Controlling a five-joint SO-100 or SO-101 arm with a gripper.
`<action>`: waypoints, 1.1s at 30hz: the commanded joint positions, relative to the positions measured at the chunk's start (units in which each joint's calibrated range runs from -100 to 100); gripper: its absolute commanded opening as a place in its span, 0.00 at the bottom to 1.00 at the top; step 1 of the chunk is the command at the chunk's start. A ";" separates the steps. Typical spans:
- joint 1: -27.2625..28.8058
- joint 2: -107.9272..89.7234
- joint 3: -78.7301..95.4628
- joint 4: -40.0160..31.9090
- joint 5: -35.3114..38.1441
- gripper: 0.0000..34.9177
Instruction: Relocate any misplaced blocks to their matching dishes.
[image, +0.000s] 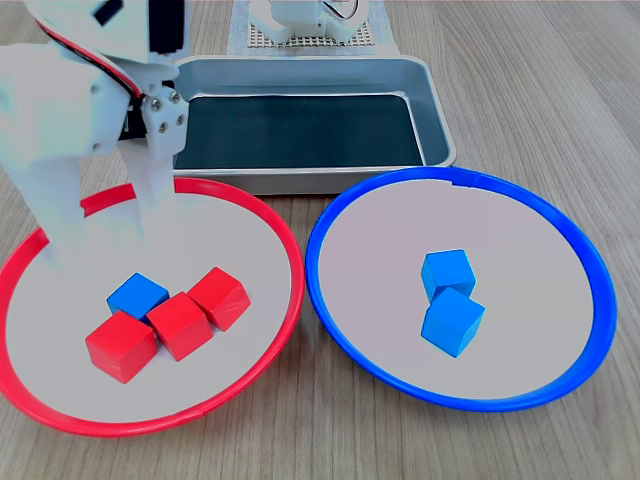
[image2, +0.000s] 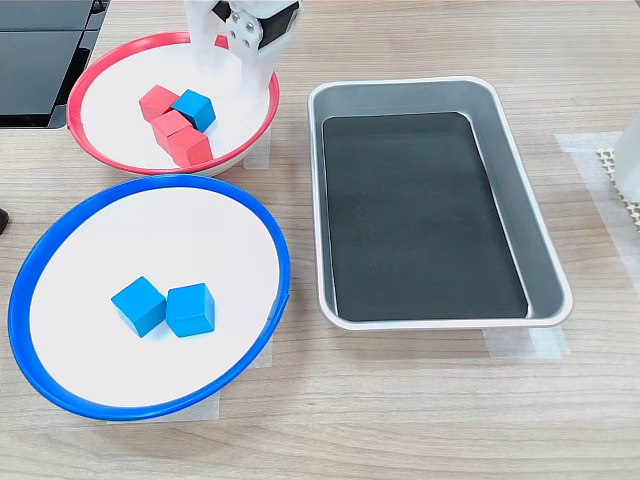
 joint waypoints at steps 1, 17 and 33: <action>0.64 0.48 -4.10 2.18 -0.73 0.50; 1.11 7.48 -14.30 4.65 -1.71 0.49; 0.08 10.63 -20.95 6.96 -1.22 0.48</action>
